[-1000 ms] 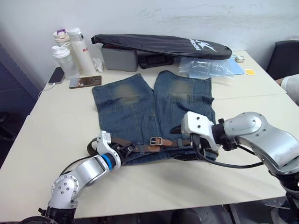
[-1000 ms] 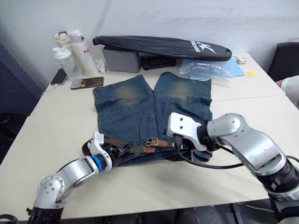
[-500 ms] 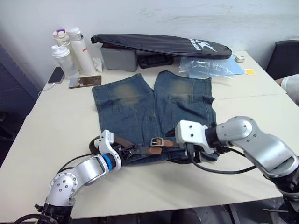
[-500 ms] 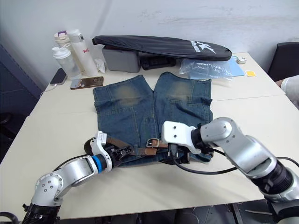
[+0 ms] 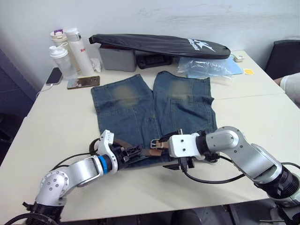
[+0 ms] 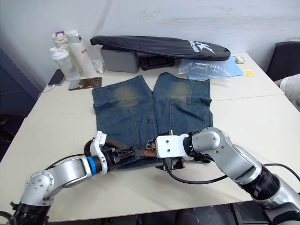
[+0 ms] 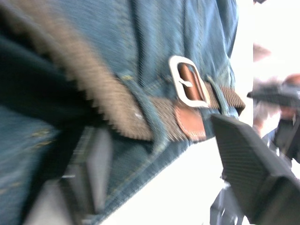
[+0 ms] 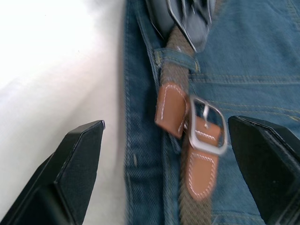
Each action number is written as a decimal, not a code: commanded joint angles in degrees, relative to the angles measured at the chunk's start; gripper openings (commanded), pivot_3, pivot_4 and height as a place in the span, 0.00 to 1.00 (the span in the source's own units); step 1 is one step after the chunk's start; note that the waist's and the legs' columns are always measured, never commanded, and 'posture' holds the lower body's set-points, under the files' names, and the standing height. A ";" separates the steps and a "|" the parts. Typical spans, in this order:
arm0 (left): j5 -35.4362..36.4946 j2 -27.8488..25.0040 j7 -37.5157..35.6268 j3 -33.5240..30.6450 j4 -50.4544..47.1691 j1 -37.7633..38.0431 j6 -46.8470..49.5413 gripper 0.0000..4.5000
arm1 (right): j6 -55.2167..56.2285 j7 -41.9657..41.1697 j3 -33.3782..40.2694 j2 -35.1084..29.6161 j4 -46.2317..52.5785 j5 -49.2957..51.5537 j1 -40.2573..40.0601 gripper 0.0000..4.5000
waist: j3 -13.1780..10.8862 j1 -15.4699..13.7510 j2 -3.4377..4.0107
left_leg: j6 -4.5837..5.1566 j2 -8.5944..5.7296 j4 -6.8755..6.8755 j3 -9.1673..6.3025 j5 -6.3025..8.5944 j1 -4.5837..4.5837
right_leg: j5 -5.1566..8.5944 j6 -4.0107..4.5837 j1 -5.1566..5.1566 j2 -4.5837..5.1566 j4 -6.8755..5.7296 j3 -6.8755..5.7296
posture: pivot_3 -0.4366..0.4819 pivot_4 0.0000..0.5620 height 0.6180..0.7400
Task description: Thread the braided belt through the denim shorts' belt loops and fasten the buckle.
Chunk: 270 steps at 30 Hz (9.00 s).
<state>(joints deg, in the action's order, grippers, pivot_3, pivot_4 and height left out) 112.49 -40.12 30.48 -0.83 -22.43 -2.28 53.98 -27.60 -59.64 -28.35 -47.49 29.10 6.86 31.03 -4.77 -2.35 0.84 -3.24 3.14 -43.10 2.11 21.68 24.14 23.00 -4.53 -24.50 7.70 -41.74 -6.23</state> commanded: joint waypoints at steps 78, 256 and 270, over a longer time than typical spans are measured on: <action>-62.77 -30.08 -81.36 2.07 10.39 -35.65 23.56 1.00 | 23.89 -3.47 1.26 9.42 -8.35 -13.63 -1.25 0.41 | -0.64 1.33 -0.27 | 1.19 -0.30 -0.96 0.07 0.32 0.25 | 0.23 0.25 -1.01 -0.02 -1.91 0.08 | 0.48 0.27 0.03; -71.93 -30.68 -92.58 4.14 6.73 -29.99 15.60 1.00 | 35.58 -1.69 -0.33 14.88 -14.85 -21.23 0.23 0.40 | 0.06 2.39 -0.43 | 3.57 -0.32 -3.00 0.08 0.33 1.55 | 0.88 1.60 -1.97 0.78 -4.23 0.24 | 0.48 0.27 0.03; -72.55 -30.72 -93.22 5.43 7.22 -31.57 15.86 1.00 | 36.24 -1.20 -0.41 15.15 -16.16 -23.11 0.11 0.40 | 0.06 2.40 -0.43 | 3.57 -0.32 -3.01 0.08 0.32 1.56 | 0.88 1.60 -1.97 0.78 -4.23 0.24 | 0.48 0.27 0.03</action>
<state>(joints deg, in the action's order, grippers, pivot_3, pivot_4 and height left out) 40.32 -70.56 -62.21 5.50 -15.06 -33.00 69.96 7.69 -61.30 -28.85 -32.61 11.88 -16.57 30.81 -4.71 0.05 0.41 0.34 2.81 -46.11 2.19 22.00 25.69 23.88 -2.93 -26.46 8.48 -45.96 -5.99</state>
